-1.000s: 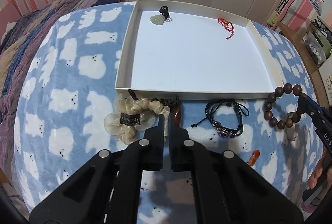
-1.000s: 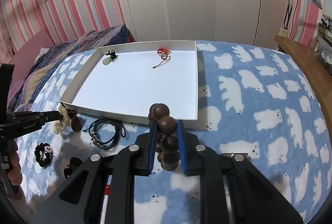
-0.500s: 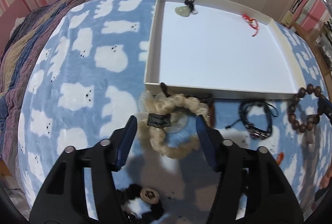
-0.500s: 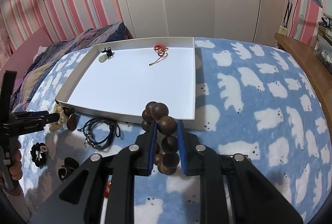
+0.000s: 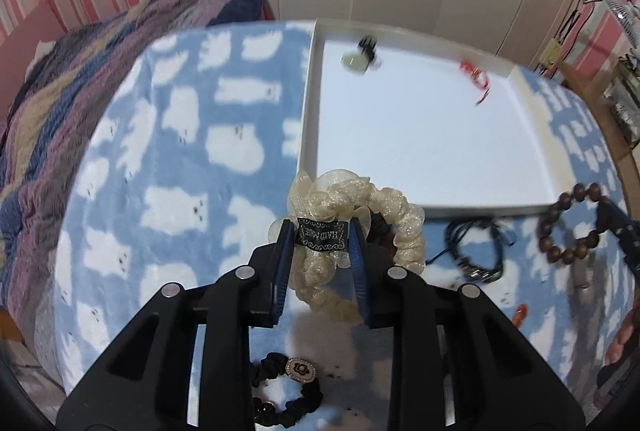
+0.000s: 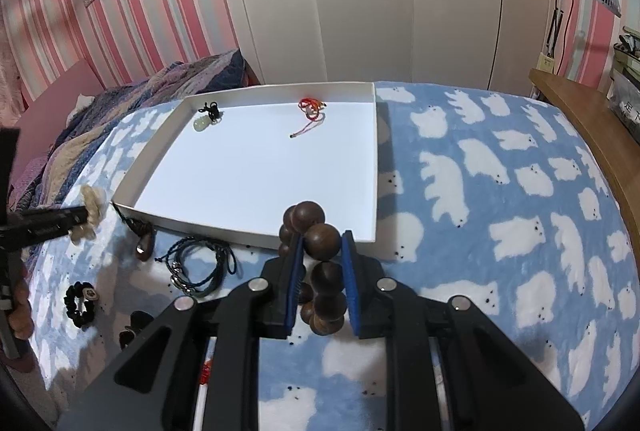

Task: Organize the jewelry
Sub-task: 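Lower the scrunchie and bead bracelet into the white tray, then open both tools and withdraw them toward the remaining jewelry, then grasp the black scrunchie with the left tool while the right grasps the red-string charm, then carry the black scrunchie and red charm into the tray and open both tools, then withdraw both tools from the tray toward the cord pendant and leather bracelet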

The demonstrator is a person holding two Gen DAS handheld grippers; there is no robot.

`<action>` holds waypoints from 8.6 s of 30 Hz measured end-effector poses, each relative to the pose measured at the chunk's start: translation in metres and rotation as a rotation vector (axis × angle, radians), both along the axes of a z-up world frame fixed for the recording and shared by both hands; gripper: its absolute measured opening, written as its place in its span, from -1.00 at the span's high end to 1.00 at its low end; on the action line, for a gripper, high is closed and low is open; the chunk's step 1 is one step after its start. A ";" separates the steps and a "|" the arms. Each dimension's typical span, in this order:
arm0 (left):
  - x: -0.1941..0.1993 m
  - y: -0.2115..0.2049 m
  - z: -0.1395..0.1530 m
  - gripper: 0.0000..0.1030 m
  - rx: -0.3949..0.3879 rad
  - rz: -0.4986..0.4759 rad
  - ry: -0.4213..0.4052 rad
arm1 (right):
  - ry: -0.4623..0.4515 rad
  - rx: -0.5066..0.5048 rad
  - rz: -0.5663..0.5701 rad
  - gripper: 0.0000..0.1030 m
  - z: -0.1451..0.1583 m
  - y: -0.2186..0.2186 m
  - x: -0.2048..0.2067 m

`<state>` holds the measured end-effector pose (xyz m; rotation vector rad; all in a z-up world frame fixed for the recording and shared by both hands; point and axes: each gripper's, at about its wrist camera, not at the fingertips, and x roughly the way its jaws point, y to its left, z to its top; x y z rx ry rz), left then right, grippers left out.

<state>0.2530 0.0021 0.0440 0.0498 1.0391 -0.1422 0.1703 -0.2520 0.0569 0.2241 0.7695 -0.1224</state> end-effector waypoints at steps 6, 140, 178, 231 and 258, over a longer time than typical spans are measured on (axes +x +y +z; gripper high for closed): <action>0.012 -0.019 0.023 0.49 0.000 -0.037 -0.025 | -0.022 -0.005 0.019 0.62 0.018 0.000 0.010; -0.102 0.095 -0.076 -0.14 0.049 0.055 -0.089 | 0.116 -0.087 0.023 0.55 -0.079 0.120 -0.051; -0.029 0.005 0.036 0.82 0.003 -0.128 -0.215 | -0.115 -0.102 0.095 0.82 0.027 0.058 0.024; 0.084 -0.036 0.040 -0.91 0.006 -0.003 -0.187 | 0.045 -0.028 -0.058 -0.56 0.035 0.031 0.170; -0.051 -0.007 0.013 -0.94 0.007 0.136 -0.142 | -0.048 -0.118 -0.068 -0.61 0.002 -0.061 -0.046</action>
